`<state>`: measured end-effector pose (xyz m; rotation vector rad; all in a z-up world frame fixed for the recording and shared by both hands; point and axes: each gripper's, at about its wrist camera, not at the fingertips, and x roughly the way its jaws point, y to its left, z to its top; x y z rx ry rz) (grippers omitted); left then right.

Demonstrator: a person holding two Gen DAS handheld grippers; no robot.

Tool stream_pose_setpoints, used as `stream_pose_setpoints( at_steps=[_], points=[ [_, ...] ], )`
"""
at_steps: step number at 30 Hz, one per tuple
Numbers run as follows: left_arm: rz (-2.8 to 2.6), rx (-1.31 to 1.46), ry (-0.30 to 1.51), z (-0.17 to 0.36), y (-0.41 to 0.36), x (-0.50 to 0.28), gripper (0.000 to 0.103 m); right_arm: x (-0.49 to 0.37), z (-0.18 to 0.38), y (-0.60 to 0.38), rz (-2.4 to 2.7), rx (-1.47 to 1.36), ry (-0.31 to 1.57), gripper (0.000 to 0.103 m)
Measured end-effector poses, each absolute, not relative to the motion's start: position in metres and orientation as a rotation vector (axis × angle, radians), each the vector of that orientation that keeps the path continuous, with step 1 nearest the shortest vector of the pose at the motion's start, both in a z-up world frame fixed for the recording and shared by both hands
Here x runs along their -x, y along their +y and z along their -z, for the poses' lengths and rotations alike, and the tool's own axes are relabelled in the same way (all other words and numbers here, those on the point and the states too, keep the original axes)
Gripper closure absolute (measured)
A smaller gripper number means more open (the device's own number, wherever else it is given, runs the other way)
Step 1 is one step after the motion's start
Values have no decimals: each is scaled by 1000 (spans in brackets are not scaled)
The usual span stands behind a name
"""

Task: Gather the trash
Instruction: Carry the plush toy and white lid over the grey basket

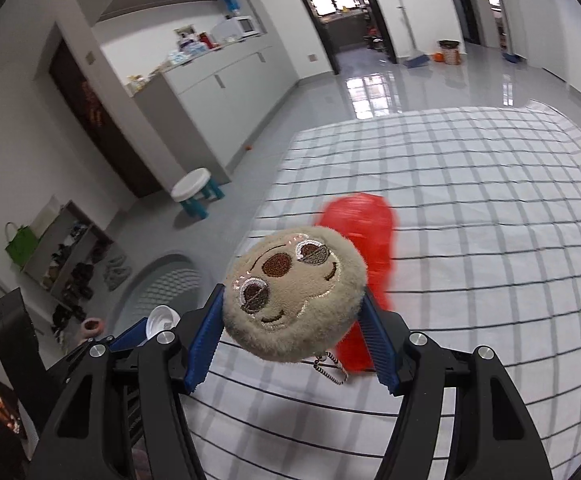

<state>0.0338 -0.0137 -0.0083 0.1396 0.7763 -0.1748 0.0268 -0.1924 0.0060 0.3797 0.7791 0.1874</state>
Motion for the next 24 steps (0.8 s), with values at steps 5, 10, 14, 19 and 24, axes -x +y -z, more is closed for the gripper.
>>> stream_pose_setpoints(
  at_steps=[5,10,14,19,24],
  points=[
    [109,-146,766,1,22,-33,64,-41,-14,-149,-270,-366,767,41],
    [40,-127,774,-2,60,-36,64,-53,-11,-116,-335,-352,780,41],
    [-16,-100,774,-5,88,-43,64,-62,-6,-87,-378,-326,803,41],
    [-63,-45,805,2,114,-49,64,-67,-2,-61,-407,-296,815,41],
    [-83,-38,823,11,122,-49,64,-75,5,-41,-429,-275,834,41]
  ],
)
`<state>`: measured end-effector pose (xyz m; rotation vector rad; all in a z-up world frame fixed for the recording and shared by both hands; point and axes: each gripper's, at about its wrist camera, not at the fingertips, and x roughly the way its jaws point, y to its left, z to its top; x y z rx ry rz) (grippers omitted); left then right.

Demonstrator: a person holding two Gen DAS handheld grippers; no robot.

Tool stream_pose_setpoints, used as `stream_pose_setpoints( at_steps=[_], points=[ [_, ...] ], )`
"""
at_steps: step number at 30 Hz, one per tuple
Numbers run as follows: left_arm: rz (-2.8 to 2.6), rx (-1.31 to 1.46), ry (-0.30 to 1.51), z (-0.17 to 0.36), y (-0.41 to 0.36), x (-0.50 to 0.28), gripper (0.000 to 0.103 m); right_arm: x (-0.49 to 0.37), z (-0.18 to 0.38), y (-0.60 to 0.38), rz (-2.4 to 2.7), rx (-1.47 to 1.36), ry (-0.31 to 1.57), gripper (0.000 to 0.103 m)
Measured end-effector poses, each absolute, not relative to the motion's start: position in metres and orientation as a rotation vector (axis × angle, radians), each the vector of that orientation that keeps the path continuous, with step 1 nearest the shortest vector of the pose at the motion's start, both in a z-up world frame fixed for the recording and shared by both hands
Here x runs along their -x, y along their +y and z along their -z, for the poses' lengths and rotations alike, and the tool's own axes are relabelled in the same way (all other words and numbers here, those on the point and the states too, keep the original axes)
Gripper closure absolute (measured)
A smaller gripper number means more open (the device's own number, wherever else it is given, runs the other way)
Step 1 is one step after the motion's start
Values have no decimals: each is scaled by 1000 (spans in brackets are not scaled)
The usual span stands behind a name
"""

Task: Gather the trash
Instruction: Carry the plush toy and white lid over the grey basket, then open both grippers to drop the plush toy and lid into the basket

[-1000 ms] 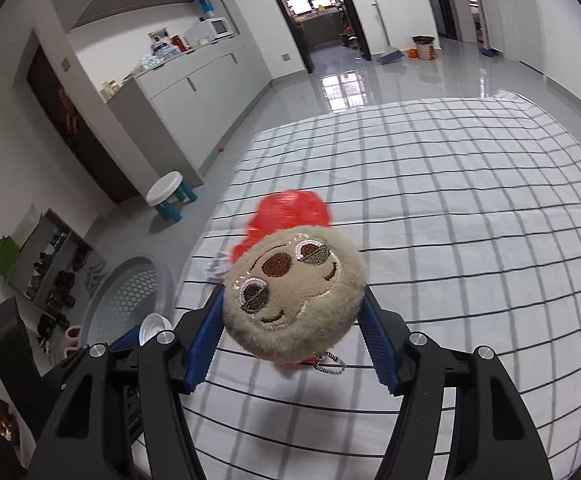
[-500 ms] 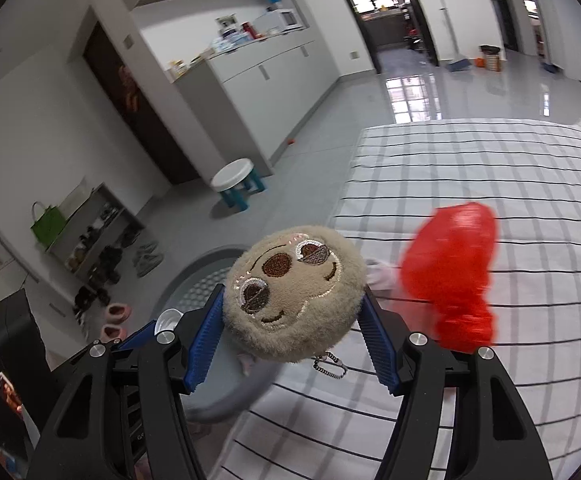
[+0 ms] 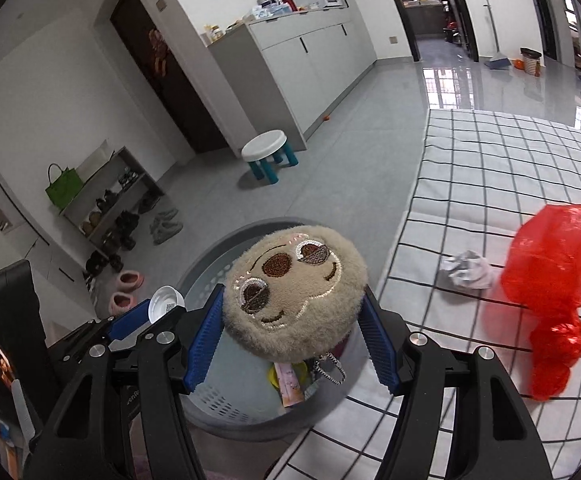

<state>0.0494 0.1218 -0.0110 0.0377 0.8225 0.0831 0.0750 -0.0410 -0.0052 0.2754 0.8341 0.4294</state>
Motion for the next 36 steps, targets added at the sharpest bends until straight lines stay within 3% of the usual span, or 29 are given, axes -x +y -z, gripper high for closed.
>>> stream_pose_setpoints(
  at_steps=[24,25,29,32,36],
  points=[
    [-96,23,887,29,144,-57,63,-96,32,5,-489,-154,935,40],
    [-93,27,887,28,145,-57,62,-96,33,5,-486,-149,937,40],
    [-104,35,877,26,146,-56,41,-97,29,3,-476,-150,930,37],
    [-111,37,869,24,147,-55,37,-96,27,-2,-470,-167,918,29],
    [-115,43,872,24,149,-56,34,-96,25,-7,-464,-192,911,28]
  ],
)
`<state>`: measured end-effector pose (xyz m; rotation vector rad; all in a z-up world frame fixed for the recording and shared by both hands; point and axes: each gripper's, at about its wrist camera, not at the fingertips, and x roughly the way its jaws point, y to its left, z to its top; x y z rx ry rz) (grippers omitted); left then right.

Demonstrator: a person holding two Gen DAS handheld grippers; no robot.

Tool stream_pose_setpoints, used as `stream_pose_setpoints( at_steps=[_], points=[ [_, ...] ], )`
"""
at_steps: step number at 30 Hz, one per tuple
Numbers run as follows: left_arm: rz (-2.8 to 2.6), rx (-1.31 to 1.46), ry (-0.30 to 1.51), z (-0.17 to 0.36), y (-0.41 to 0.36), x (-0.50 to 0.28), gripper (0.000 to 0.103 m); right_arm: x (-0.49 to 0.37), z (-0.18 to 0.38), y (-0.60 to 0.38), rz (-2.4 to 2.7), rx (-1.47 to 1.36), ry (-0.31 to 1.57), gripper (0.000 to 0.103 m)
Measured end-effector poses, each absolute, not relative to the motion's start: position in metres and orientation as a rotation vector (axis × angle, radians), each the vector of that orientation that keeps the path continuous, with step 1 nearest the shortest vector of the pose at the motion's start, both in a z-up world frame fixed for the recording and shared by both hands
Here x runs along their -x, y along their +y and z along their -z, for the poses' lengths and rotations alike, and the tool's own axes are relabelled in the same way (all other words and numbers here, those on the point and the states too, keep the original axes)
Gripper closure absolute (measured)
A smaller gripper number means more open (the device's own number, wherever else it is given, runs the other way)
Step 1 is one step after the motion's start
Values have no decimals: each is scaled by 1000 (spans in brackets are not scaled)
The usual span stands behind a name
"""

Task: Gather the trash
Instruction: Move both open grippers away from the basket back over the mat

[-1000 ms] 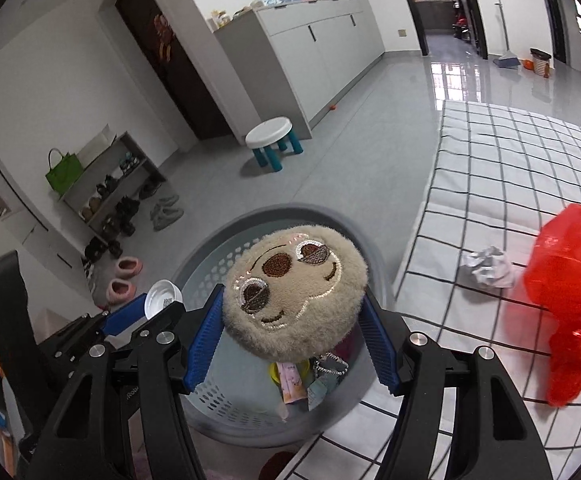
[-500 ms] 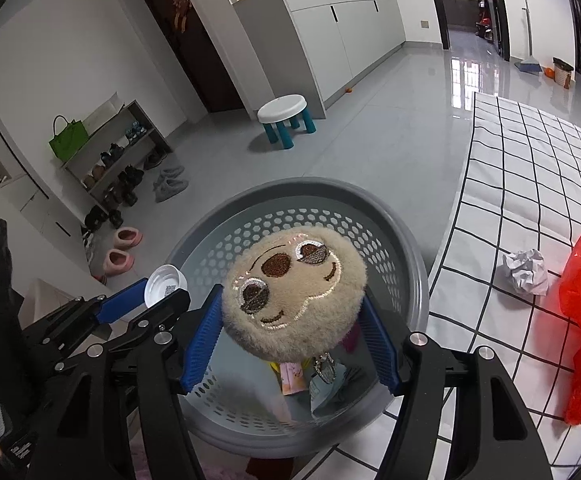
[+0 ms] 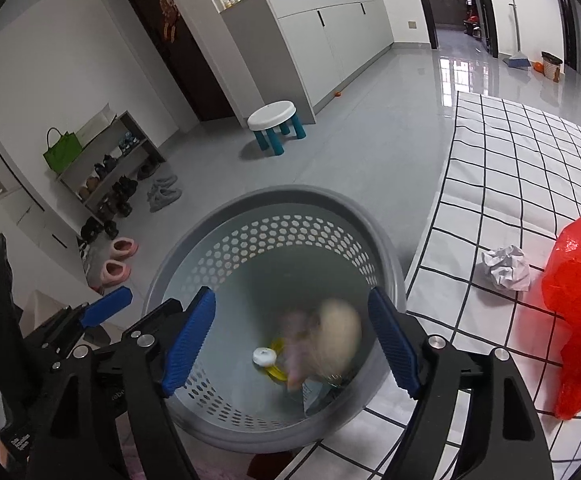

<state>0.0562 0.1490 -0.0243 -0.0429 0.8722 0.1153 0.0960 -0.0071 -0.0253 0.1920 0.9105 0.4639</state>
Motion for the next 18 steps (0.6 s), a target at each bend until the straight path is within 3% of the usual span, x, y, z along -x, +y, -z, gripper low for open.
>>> stream_pose_setpoints(
  at_steps=[18],
  points=[
    [-116,50,871,25,148,-56,32,-89,21,-10,-462,-197,901,28]
  ],
)
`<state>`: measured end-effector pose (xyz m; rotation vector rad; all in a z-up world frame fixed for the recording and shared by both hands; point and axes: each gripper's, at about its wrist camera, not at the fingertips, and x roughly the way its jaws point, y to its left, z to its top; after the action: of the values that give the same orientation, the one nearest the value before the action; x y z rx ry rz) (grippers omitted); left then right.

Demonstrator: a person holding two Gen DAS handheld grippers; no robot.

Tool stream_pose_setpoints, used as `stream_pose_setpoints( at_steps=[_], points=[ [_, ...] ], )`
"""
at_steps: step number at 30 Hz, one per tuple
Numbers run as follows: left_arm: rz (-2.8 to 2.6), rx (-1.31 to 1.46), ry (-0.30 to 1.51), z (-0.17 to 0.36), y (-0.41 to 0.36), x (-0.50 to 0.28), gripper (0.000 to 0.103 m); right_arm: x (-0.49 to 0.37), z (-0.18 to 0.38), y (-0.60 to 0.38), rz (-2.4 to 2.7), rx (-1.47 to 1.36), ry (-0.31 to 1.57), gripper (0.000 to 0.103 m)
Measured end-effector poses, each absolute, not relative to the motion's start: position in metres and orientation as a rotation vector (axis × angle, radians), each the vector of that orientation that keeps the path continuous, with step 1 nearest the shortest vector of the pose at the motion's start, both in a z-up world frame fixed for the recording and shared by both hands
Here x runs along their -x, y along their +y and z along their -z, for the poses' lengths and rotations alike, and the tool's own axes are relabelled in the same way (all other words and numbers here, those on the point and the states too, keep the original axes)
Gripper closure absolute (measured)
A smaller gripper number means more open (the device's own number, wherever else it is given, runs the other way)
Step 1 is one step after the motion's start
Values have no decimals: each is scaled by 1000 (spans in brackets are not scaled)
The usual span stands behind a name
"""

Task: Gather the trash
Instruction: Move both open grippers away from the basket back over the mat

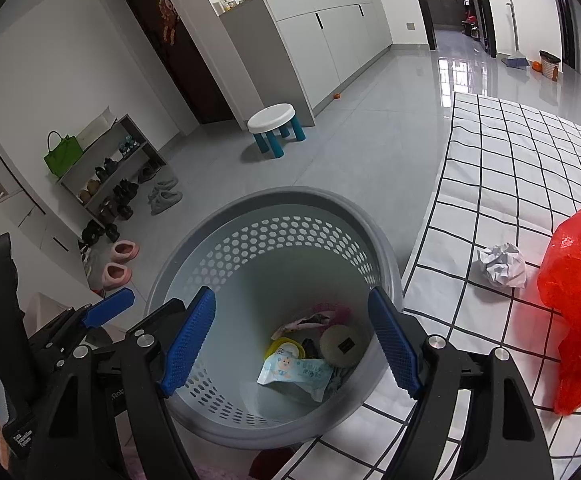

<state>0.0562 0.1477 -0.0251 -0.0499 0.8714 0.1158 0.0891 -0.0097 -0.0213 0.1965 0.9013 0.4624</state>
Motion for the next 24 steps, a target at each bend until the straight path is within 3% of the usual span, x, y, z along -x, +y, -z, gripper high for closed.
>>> stream_pose_setpoints(
  at_steps=[24],
  points=[
    [-85,47,841,18,140,-51,29,-79,15,-31,-420,-215,876,28]
  ],
)
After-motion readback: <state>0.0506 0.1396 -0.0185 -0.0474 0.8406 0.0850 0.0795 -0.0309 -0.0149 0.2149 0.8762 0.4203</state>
